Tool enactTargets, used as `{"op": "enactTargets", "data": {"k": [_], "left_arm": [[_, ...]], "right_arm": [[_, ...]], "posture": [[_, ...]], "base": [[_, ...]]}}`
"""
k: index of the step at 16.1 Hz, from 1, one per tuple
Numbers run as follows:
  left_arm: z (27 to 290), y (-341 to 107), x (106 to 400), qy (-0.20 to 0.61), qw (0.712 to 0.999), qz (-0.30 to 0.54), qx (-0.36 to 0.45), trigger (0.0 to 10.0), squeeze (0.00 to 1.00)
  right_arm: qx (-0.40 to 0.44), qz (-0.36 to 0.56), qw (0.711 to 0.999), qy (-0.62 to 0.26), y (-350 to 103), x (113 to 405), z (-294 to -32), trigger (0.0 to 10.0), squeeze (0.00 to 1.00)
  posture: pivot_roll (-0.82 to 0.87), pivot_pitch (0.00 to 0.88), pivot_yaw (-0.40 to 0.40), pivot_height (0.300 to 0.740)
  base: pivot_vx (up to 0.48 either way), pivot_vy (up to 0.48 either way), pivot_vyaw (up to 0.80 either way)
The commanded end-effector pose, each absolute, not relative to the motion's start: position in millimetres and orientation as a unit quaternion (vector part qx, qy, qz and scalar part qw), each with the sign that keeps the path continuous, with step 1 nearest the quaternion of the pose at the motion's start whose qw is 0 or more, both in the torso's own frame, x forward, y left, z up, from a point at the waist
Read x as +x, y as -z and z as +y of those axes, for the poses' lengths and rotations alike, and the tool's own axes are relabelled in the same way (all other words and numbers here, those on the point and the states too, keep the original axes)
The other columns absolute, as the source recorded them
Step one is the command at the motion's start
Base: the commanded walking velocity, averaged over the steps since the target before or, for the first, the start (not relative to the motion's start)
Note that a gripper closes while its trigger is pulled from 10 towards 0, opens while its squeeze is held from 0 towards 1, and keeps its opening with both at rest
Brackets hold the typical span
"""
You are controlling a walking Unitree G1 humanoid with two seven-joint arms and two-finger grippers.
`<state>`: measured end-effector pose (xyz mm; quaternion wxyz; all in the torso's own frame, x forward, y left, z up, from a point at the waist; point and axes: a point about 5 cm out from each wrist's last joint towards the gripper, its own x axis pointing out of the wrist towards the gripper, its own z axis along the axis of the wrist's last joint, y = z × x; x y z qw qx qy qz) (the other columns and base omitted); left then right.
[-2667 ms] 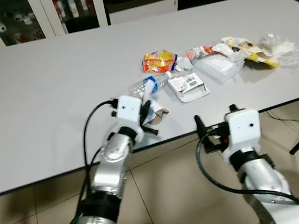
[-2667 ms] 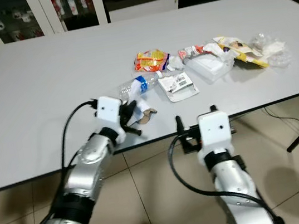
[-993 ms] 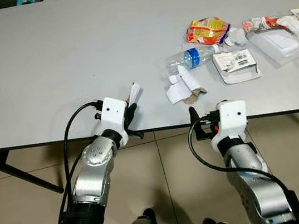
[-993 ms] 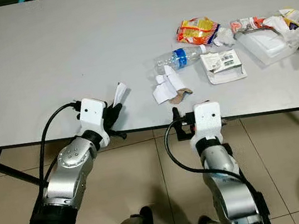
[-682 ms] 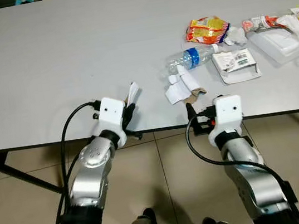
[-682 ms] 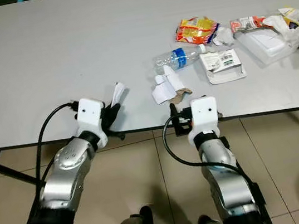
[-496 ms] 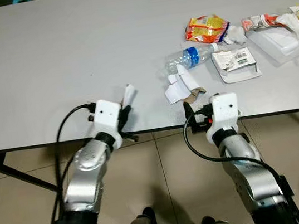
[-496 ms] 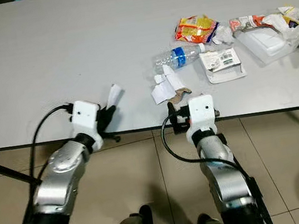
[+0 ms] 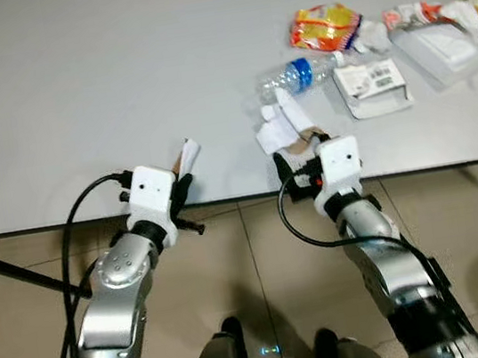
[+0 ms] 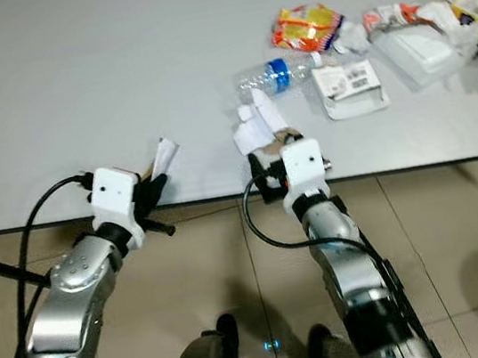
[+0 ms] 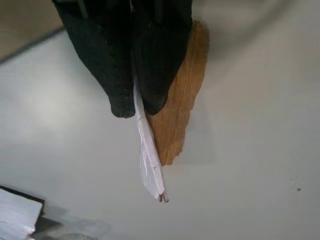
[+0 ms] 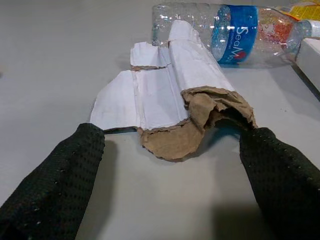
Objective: Picking trash to rubbish bin
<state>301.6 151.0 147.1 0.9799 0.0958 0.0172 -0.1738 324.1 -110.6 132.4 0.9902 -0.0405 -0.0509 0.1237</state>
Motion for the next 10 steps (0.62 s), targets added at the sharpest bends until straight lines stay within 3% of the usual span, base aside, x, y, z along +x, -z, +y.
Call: {"op": "enactTargets", "data": {"k": [1, 4, 5, 6, 10], "left_arm": [[157.4, -137.9, 295.1, 0.172, 0.979, 0.045, 0.096, 0.0, 0.0], [160.0, -139.9, 292.2, 0.171, 0.979, 0.049, 0.1, 0.0, 0.0], [160.6, -140.3, 291.6, 0.172, 0.979, 0.05, 0.101, 0.0, 0.0], [161.0, -140.6, 290.2, 0.172, 0.978, 0.053, 0.101, 0.0, 0.0], [161.1, -141.2, 287.6, 0.176, 0.977, 0.058, 0.103, 0.0, 0.0]], "right_arm": [[-0.042, -0.015, 0.992, -0.114, -117.8, 325.9, -117.9, 10.0, 0.0], [-0.039, -0.01, 0.993, -0.112, -111.5, 330.7, -114.9, 10.0, 0.0], [-0.036, -0.01, 0.993, -0.113, -109.9, 331.3, -113.5, 7.6, 0.0], [-0.034, -0.009, 0.993, -0.114, -106.1, 332.3, -111.8, 0.0, 0.0], [-0.032, 0.0, 0.993, -0.114, -96.6, 335.4, -107.4, 0.0, 0.0]], "posture": [[0.43, 0.363, 0.045, 0.74], [0.44, 0.37, 0.052, 0.74], [0.44, 0.372, 0.055, 0.74], [0.44, 0.372, 0.055, 0.74], [0.45, 0.369, 0.064, 0.74]], "base": [[0.0, 0.0, 0.0], [0.0, 0.0, 0.0], [0.0, 0.0, 0.0], [0.0, 0.0, 0.0], [0.0, 0.0, 0.0]]}}
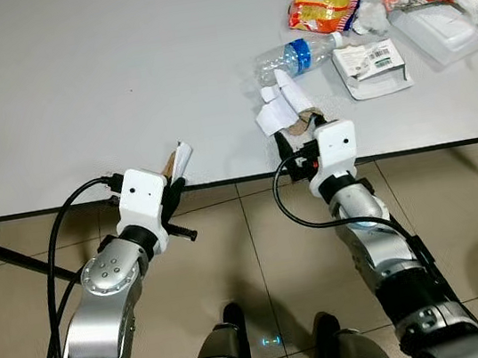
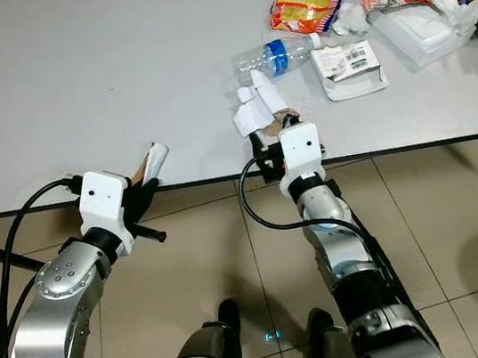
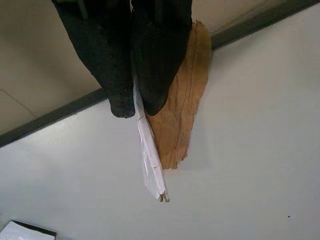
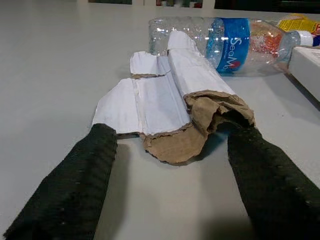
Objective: Picking trash to rubbish bin
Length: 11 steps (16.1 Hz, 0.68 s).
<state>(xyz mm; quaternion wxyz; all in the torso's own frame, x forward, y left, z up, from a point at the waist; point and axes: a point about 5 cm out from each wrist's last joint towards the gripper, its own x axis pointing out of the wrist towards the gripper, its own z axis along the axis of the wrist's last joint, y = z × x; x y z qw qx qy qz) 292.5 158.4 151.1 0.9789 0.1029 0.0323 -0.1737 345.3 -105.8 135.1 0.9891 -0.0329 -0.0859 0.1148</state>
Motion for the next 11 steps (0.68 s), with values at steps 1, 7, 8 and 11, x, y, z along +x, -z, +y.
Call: {"op": "enactTargets", "data": {"k": [1, 7, 8, 11], "left_arm": [[160.9, -141.2, 287.2, 0.177, 0.977, 0.06, 0.102, 0.0, 0.0], [157.7, -141.0, 288.2, 0.183, 0.976, 0.06, 0.1, 0.0, 0.0], [157.2, -140.9, 287.9, 0.184, 0.976, 0.061, 0.1, 0.0, 0.0], [153.6, -139.1, 288.6, 0.192, 0.975, 0.061, 0.098, 0.0, 0.0]], "right_arm": [[-0.032, -0.006, 0.994, -0.107, -98.2, 337.8, -108.8, 0.0, 0.0], [-0.039, -0.073, 0.993, -0.082, -126.0, 347.3, -115.9, 0.0, 0.0], [-0.04, -0.085, 0.992, -0.081, -130.8, 347.6, -115.8, 0.0, 0.0], [-0.039, -0.138, 0.987, -0.078, -157.1, 347.5, -112.0, 10.0, 0.0]], "posture": [[0.45, 0.366, 0.066, 0.74], [0.45, 0.358, 0.063, 0.74], [0.45, 0.358, 0.063, 0.74], [0.43, 0.349, 0.059, 0.74]], "base": [[0.0, 0.0, 0.0], [0.0, 0.0, 0.0], [0.0, 0.0, 0.0], [0.0, 0.0, 0.0]]}}
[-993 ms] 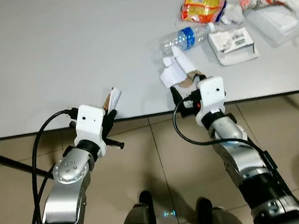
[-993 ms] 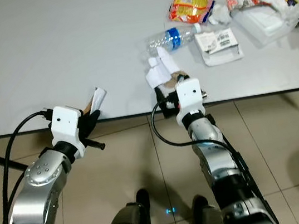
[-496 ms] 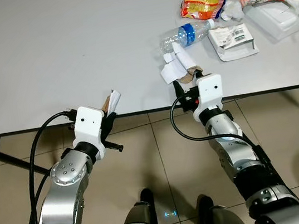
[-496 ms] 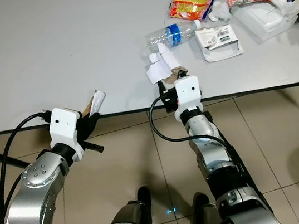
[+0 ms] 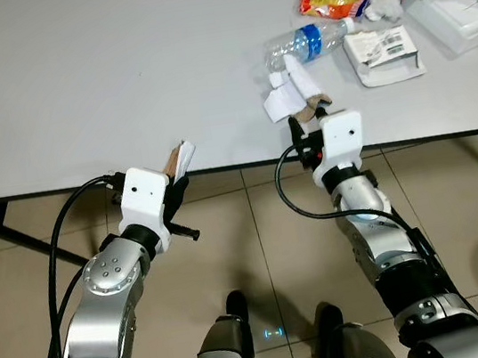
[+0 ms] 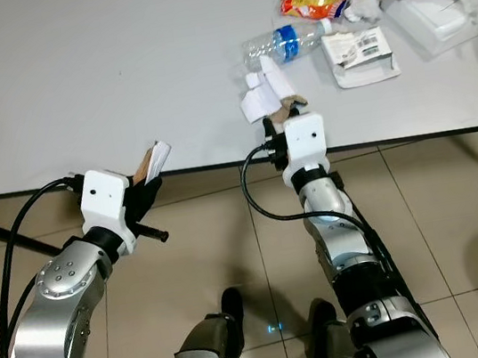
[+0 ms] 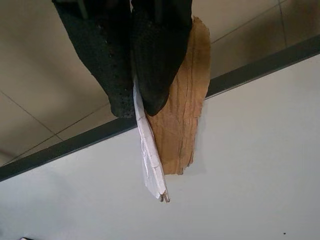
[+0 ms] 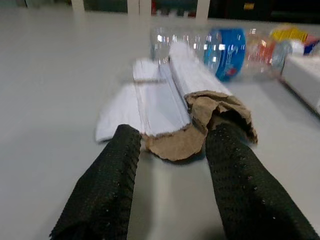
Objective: Picking trash to rubbish bin
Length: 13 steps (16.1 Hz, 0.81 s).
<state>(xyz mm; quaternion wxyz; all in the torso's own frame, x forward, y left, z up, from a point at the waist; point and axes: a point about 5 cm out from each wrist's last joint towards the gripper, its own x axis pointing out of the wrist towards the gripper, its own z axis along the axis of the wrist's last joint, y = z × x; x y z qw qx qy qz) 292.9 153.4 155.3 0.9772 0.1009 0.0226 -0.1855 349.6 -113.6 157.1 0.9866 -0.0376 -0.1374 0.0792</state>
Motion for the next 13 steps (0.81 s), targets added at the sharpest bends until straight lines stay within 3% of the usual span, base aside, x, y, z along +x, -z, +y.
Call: {"op": "enactTargets", "data": {"k": [1, 3, 6, 13], "left_arm": [[152.1, -138.5, 289.7, 0.193, 0.975, 0.061, 0.095, 0.0, 0.0], [148.4, -137.5, 291.0, 0.199, 0.974, 0.059, 0.091, 0.0, 0.0], [137.6, -135.0, 296.6, 0.207, 0.974, 0.054, 0.081, 0.0, 0.0], [122.2, -132.1, 306.4, 0.214, 0.974, 0.045, 0.065, 0.0, 0.0]], "right_arm": [[-0.039, -0.153, 0.984, -0.078, -164.4, 346.5, -110.7, 10.0, 0.0], [-0.046, -0.174, 0.981, -0.074, -175.6, 344.1, -109.6, 10.0, 0.0], [-0.056, -0.216, 0.973, -0.063, -202.4, 331.6, -108.7, 10.0, 0.0], [-0.068, -0.219, 0.972, -0.043, -207.6, 318.3, -122.4, 10.0, 0.0]], "posture": [[0.42, 0.344, 0.057, 0.74], [0.4, 0.329, 0.049, 0.74], [0.37, 0.297, 0.03, 0.74], [0.32, 0.242, 0.009, 0.74]], "base": [[0.0, 0.0, 0.0], [0.0, 0.0, 0.0], [0.366, 0.0, 0.0], [0.383, 0.0, 0.0]]}}
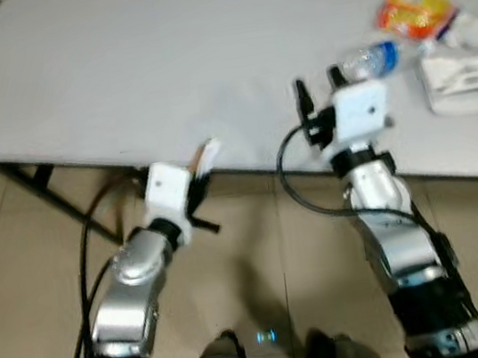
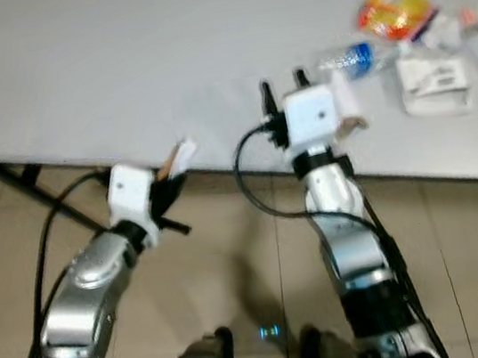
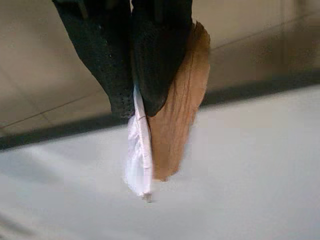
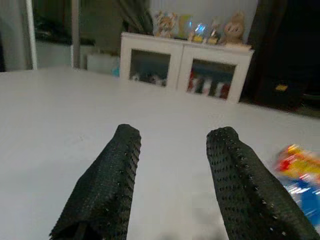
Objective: Picking trash to rubbish bin
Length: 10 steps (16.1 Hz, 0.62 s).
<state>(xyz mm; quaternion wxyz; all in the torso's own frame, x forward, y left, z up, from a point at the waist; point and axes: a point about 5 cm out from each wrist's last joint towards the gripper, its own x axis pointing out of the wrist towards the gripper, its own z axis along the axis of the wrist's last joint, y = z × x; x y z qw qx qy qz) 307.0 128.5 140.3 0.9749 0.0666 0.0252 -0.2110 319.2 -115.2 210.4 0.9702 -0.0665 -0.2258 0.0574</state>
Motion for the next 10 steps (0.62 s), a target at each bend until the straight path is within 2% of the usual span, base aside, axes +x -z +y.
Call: {"op": "enactTargets", "data": {"k": [1, 2, 7, 10], "left_arm": [[120.9, -132.4, 308.2, 0.214, 0.974, 0.043, 0.062, 0.0, 0.0], [117.4, -134.4, 313.3, 0.213, 0.975, 0.034, 0.051, 0.0, 0.0], [108.9, -135.3, 322.9, 0.214, 0.976, 0.019, 0.036, 0.0, 0.0], [106.2, -134.2, 326.4, 0.214, 0.976, 0.015, 0.034, 0.0, 0.0]], "right_arm": [[-0.069, -0.217, 0.973, -0.042, -208.0, 317.0, -123.6, 10.0, 0.0], [-0.076, -0.216, 0.973, -0.038, -210.2, 313.5, -125.6, 10.0, 0.0], [-0.088, -0.212, 0.973, -0.015, -215.9, 307.2, -133.4, 10.0, 0.0], [-0.092, -0.204, 0.975, -0.004, -217.8, 304.5, -136.3, 10.0, 0.0]], "posture": [[0.32, 0.231, 0.006, 0.74], [0.3, 0.208, 0.0, 0.74], [0.27, 0.16, -0.017, 0.74], [0.26, 0.154, -0.019, 0.74]], "base": [[0.386, 0.0, 0.0], [0.247, 0.0, 0.0], [0.0, 0.0, 0.0], [0.0, 0.0, -0.67]]}}
